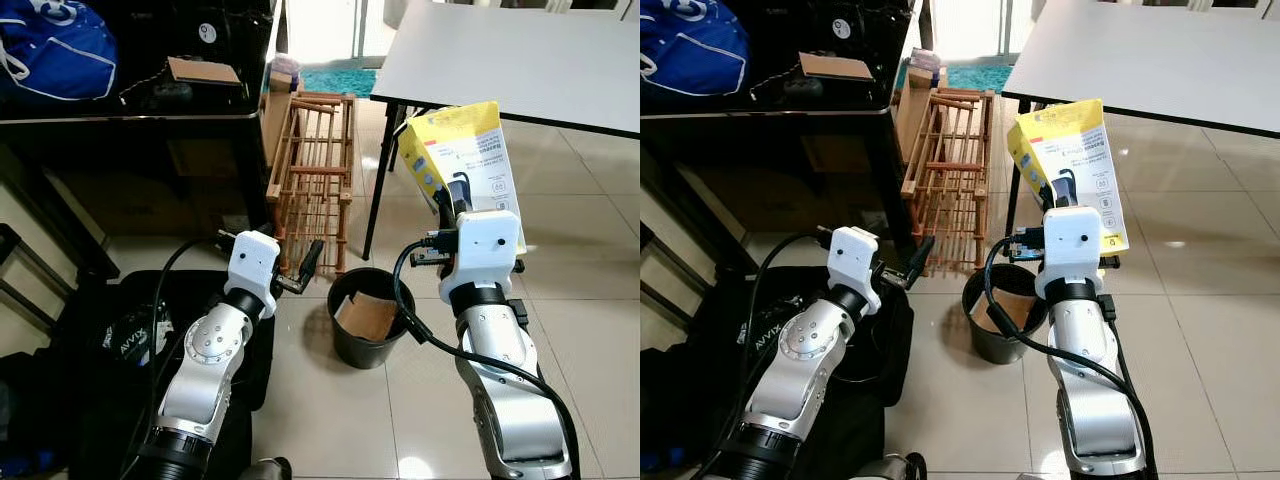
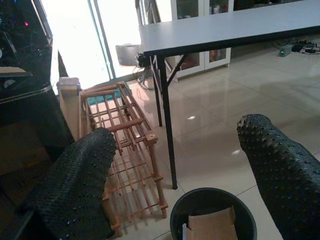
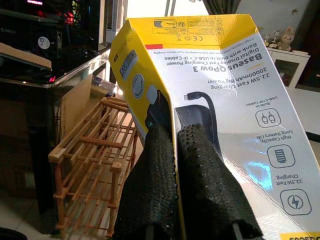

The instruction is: Picking trash to rubbish bin

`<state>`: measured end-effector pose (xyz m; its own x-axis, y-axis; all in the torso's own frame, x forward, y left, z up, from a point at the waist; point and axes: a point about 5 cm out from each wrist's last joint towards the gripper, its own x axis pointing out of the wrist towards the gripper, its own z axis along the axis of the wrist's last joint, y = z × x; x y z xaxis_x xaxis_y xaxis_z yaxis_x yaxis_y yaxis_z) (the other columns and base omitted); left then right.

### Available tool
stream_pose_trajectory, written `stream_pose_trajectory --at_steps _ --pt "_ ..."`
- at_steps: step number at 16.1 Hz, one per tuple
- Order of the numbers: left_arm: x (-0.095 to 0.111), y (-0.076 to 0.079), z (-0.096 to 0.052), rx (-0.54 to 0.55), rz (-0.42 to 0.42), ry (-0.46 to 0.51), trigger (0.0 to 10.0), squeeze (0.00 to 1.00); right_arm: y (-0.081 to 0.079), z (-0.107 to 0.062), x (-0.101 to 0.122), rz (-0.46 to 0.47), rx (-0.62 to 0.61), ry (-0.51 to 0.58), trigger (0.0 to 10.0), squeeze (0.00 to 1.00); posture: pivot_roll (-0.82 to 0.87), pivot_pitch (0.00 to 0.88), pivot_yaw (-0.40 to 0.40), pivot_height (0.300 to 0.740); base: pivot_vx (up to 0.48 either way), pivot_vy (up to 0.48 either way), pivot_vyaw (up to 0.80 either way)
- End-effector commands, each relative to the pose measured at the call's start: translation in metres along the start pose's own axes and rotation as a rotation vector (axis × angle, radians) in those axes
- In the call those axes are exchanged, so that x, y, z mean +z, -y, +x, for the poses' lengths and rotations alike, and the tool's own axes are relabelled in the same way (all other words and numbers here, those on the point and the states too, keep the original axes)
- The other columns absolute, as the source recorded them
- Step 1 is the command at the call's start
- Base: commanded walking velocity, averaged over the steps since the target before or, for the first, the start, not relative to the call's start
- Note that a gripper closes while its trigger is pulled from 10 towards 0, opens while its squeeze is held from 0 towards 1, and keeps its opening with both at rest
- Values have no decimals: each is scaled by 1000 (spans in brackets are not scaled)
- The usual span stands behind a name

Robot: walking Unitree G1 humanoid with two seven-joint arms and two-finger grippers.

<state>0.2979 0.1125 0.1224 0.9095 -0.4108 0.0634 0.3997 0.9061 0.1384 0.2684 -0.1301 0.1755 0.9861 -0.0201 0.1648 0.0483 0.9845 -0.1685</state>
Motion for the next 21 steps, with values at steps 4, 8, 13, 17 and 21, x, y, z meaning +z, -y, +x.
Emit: stream_pose_trajectory --at_steps 4,8,13,17,21 --pt "3 2 0 -29 10 13 10000 0 6 0 1 -34 -56 11 10000 0 -61 98 38 740 0 0 0" --pt "5 7 -1 -67 17 28 10000 0 9 0 2 -48 -78 16 10000 0 -64 99 38 740 413 0 0" --pt "3 9 -1 -81 22 22 10000 0 9 -1 2 -51 -80 14 10000 0 -66 104 38 740 480 0 0" --pt "1 11 -2 -91 28 16 10000 0 8 -1 1 -54 -74 12 10000 0 -64 107 35 740 465 0 0" --pt "0 12 -4 -95 24 11 10000 0 7 -2 1 -55 -69 9 10000 0 -66 109 35 740 451 0 0"
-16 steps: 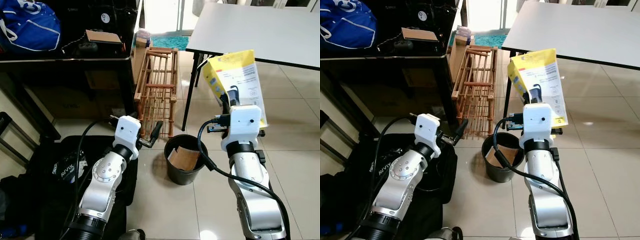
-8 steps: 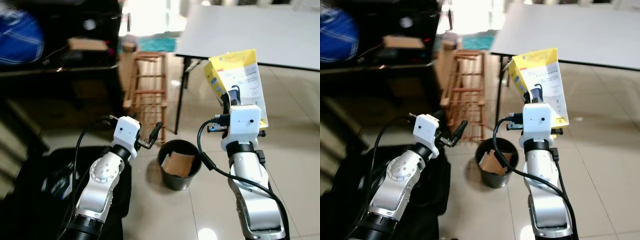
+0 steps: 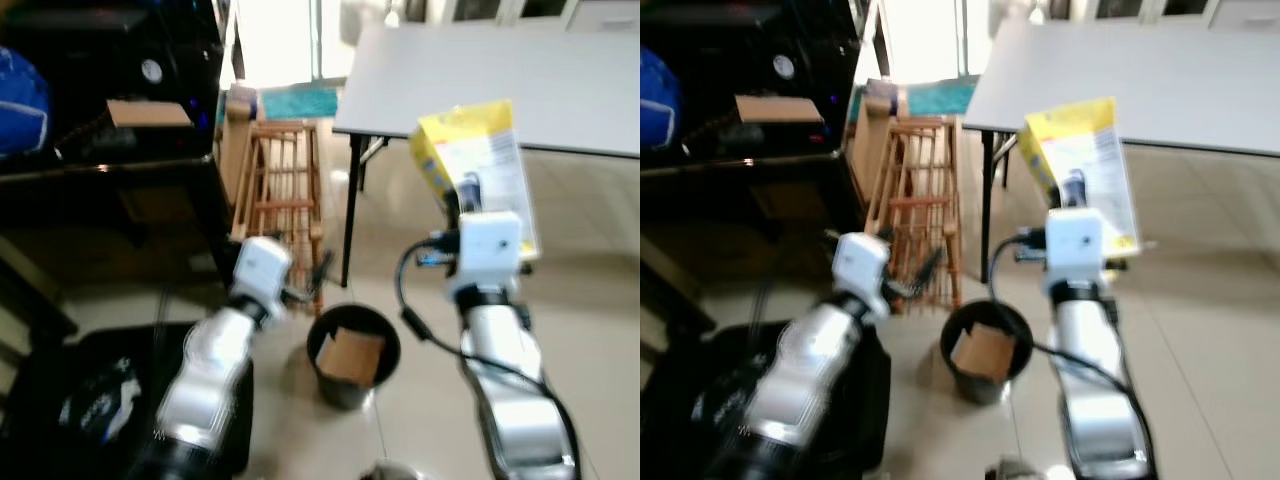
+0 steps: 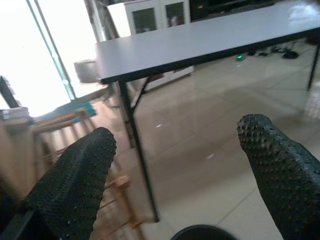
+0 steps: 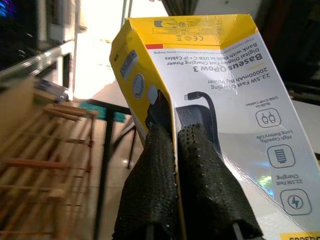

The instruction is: Picking trash to rubbish bin

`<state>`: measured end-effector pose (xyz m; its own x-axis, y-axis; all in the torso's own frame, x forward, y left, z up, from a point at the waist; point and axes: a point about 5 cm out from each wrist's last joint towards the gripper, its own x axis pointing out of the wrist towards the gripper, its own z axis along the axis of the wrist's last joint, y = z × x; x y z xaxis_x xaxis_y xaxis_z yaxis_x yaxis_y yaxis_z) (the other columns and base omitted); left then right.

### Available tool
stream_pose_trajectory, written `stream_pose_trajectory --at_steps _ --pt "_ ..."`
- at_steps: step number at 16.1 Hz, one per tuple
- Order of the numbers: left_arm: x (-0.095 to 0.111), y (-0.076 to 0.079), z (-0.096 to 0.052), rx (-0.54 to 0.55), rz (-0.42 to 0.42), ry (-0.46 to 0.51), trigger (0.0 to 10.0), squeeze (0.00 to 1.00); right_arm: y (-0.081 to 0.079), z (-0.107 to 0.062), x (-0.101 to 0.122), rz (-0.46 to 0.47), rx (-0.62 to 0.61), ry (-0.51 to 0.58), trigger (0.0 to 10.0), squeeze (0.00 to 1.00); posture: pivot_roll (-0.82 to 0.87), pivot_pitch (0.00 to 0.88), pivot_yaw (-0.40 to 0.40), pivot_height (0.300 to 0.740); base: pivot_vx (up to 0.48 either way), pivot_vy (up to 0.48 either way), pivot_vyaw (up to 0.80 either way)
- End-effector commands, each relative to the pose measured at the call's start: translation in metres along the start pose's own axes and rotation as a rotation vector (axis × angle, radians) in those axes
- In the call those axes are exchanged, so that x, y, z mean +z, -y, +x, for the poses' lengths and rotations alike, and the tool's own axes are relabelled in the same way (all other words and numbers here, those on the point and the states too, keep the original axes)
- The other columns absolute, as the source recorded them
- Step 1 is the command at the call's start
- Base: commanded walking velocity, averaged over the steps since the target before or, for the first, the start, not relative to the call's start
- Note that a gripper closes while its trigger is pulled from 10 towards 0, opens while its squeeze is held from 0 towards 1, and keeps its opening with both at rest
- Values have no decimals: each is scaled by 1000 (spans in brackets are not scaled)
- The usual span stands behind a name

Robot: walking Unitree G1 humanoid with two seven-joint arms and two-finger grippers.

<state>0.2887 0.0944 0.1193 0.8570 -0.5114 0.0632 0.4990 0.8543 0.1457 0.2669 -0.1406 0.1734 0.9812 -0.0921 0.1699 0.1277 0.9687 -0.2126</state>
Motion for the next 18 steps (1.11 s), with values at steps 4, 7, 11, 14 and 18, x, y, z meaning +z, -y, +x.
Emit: stream_pose_trajectory --at_steps 4,7,11,14,18 --pt "0 -9 -4 14 29 -4 10000 0 -4 0 4 3 9 17 10000 0 -66 109 34 740 217 0 0" --pt "0 -10 -4 23 29 -9 10000 0 -4 1 4 1 11 17 10000 0 -59 104 33 740 0 0 0" --pt "0 -11 -4 35 21 -6 10000 0 -3 1 2 7 0 4 10000 0 -59 104 37 740 0 0 0" --pt "0 -9 -3 29 14 -5 10000 0 -3 2 2 8 -1 -2 10000 0 -60 104 36 740 0 0 -773" --pt "1 -8 -2 29 17 -5 10000 0 -3 2 1 9 2 1 10000 0 -60 104 36 740 0 0 -564"
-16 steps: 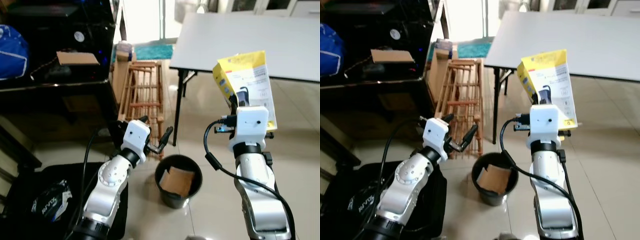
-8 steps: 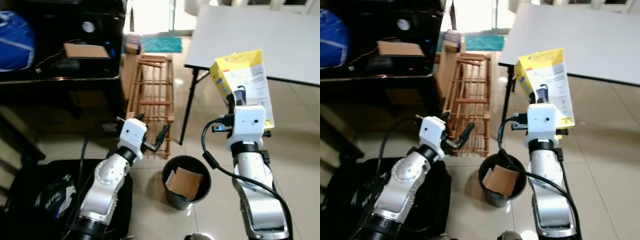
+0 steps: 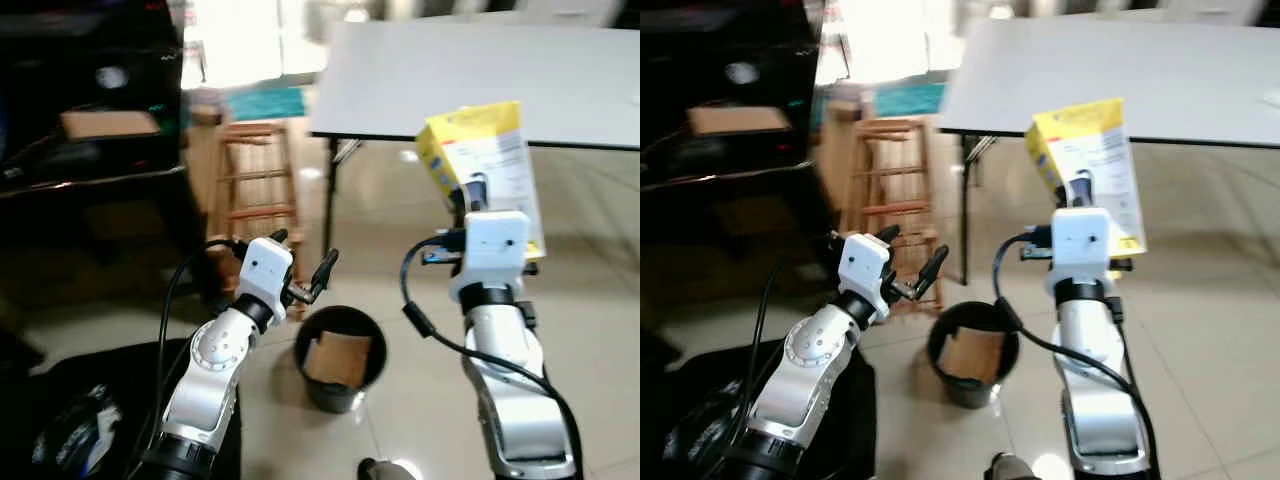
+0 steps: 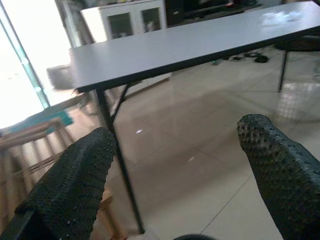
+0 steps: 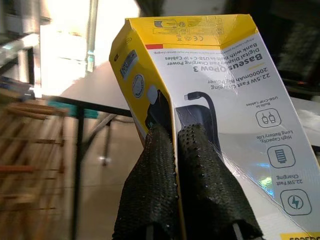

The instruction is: Picking trash to rubbish bin

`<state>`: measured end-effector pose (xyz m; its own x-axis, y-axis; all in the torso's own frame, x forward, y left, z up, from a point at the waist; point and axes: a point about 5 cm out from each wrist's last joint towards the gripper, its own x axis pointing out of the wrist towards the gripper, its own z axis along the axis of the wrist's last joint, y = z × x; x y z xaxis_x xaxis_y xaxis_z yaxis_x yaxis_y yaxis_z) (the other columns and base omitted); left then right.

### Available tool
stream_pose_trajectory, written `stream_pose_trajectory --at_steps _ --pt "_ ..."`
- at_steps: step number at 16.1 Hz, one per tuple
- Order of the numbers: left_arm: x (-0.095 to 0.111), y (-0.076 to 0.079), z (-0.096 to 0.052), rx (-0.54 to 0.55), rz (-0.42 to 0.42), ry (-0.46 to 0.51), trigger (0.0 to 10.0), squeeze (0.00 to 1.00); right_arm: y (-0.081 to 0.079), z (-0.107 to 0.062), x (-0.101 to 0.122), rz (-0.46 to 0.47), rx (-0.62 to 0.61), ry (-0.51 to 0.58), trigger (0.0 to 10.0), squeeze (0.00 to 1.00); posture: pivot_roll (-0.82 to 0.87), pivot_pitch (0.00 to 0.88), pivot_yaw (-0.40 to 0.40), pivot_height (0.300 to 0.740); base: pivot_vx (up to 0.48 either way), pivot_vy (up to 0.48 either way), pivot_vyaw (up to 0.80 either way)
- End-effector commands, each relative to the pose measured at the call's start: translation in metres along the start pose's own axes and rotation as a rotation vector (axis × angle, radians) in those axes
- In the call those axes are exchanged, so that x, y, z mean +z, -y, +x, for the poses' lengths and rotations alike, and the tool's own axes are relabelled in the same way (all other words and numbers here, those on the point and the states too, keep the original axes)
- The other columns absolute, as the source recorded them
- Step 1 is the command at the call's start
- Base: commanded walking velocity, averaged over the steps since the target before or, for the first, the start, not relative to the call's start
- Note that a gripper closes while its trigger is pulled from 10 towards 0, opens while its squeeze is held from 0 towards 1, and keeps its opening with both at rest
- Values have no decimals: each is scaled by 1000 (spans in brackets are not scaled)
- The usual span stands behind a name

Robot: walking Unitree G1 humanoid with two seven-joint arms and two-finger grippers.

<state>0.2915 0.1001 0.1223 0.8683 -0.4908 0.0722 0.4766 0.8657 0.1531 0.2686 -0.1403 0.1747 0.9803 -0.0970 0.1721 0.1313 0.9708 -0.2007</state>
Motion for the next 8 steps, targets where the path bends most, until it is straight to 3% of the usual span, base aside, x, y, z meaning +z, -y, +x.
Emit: stream_pose_trajectory --at_steps 1,8 --pt "-2 -2 -2 3 8 -11 10000 0 -3 0 0 -3 9 1 10000 0 -60 104 36 740 0 0 0" --pt "-4 -1 -2 -2 11 -20 10000 0 -4 -1 1 -7 16 1 10000 0 -64 108 38 740 0 -444 0"
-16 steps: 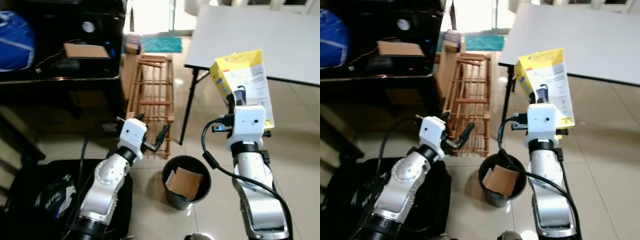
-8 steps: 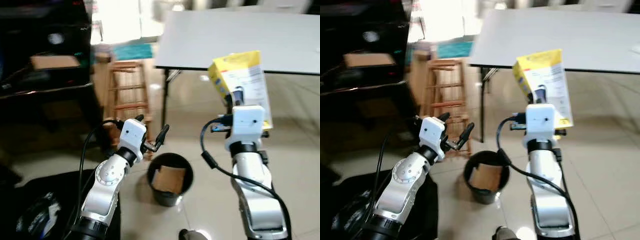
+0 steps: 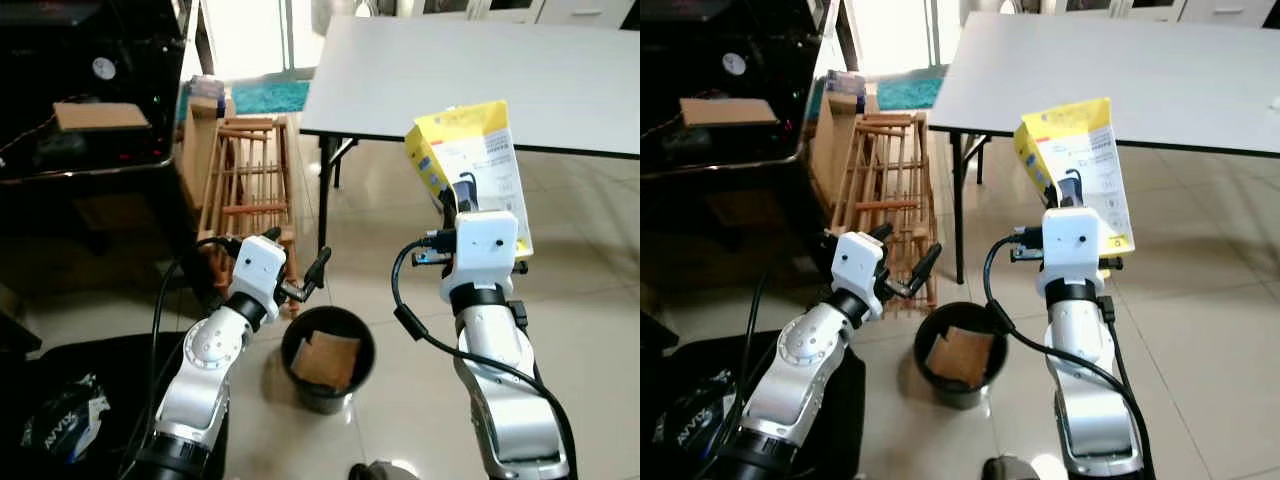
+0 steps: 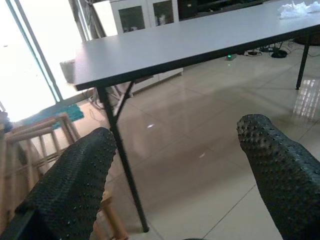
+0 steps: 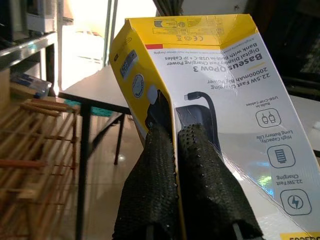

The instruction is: Picking trash to rubbish bin

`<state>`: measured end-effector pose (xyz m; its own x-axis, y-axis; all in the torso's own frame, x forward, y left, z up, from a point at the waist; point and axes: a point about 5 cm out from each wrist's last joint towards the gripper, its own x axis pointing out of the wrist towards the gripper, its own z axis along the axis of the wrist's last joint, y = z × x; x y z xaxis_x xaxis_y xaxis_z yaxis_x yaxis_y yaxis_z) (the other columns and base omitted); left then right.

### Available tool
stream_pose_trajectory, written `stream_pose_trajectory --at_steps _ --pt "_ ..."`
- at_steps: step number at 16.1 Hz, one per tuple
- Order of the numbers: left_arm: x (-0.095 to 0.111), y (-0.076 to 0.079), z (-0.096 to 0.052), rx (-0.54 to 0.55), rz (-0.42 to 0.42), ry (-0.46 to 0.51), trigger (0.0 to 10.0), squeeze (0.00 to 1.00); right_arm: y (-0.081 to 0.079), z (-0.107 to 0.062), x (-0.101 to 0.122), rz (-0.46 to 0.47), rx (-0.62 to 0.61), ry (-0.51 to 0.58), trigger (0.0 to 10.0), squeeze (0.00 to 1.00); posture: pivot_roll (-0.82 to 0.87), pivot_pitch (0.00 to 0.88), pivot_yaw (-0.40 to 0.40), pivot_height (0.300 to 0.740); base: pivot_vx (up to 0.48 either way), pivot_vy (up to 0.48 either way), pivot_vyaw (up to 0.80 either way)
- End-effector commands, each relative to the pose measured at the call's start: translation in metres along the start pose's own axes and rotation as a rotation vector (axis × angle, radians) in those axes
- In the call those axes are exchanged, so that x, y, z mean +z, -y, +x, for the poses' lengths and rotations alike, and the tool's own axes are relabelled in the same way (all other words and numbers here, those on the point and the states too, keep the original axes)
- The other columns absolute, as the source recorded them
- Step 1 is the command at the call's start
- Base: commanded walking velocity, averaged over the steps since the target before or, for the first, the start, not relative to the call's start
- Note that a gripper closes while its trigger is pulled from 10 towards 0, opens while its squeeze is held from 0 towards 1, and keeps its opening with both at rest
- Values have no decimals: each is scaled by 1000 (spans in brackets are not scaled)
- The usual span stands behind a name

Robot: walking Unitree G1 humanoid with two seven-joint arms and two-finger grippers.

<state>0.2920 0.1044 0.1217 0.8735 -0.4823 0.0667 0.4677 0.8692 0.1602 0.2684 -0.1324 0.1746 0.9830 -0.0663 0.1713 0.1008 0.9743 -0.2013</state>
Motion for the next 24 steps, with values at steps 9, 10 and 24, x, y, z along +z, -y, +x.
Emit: stream_pose_trajectory --at_steps 9,10,24 --pt "-2 0 1 8 1 -13 10000 0 1 1 -1 -6 -9 -5 10000 0 -61 105 39 740 0 -320 0" --pt "-2 0 2 8 2 -15 10000 0 1 1 -2 -5 -8 -5 10000 0 -61 105 39 740 0 0 0" --pt "-2 -1 3 9 27 -20 10000 0 -2 1 -2 10 18 -2 10000 0 -61 102 42 740 327 0 0"
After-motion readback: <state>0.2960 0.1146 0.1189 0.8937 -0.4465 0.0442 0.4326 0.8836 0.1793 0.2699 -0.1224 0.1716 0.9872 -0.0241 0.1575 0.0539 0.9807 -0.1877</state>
